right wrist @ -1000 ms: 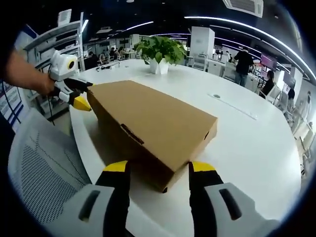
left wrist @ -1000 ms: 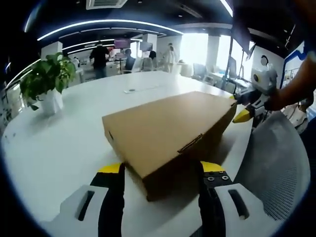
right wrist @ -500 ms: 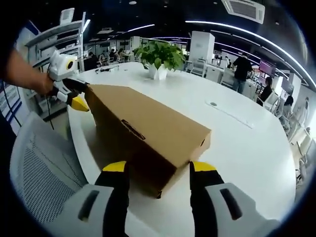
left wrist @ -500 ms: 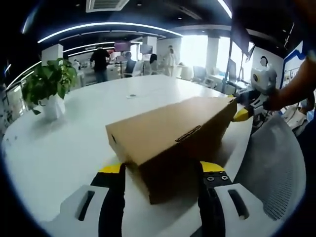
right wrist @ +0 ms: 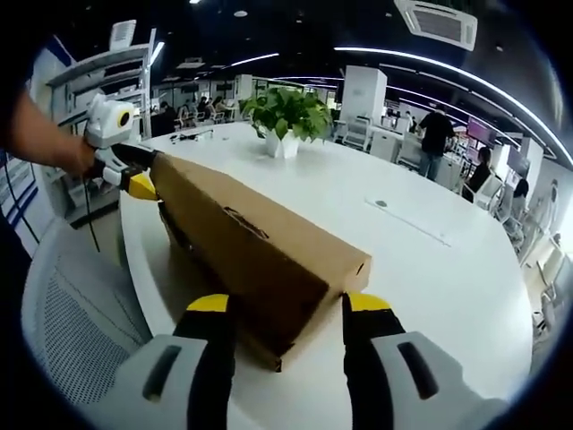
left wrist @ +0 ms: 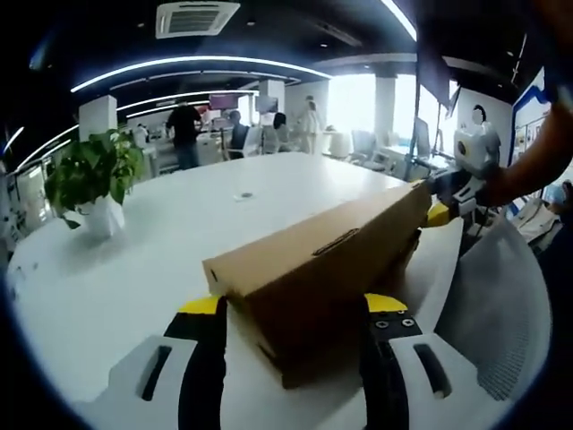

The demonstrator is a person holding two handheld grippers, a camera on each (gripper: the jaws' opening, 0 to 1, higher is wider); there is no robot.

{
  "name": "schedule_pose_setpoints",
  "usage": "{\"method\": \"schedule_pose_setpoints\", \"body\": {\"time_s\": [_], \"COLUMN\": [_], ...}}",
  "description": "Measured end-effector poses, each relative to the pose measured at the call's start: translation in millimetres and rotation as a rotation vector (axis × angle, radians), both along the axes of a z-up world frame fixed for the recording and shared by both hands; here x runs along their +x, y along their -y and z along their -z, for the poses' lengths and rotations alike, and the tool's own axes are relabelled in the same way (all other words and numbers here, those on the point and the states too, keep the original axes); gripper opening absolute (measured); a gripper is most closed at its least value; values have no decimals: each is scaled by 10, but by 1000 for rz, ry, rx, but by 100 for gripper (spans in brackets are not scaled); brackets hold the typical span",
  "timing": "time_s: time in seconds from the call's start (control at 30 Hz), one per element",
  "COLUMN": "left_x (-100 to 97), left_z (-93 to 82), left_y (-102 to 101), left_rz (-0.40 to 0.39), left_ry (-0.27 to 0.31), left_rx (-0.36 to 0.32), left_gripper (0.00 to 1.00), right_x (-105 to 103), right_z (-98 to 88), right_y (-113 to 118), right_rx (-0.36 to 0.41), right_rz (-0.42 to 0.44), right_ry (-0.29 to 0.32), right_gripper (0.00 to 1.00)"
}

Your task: Operate the shoe box by opening the lid, removing the specified soft item, and placing it in the target area until the item is outside and the box remains undamaged.

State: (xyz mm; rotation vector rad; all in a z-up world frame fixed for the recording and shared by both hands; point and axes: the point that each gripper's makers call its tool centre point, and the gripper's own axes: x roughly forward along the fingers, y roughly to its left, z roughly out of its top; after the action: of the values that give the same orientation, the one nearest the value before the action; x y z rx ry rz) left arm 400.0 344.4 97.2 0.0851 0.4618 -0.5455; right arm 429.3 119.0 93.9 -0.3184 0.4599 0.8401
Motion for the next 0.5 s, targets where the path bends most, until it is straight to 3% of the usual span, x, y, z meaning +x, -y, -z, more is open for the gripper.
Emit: {"method": "schedule_pose_setpoints", "body": {"time_s": [0.2,0.5], "left_x": [49,99], "left_z": [-104,-179], "left_y": [-1,3], "left_rz": [-7,-8], "left_ry": [27,42], "left_rx": [-2,-3], "left_gripper": [60,61], "right_x": [65,237], "right_z": [-110,-223], "right_y": [-8,59], "right_rx": [-2,-20], "right_rz": [4,75], "right_ry": [38,112], "right_gripper": [43,28]}}
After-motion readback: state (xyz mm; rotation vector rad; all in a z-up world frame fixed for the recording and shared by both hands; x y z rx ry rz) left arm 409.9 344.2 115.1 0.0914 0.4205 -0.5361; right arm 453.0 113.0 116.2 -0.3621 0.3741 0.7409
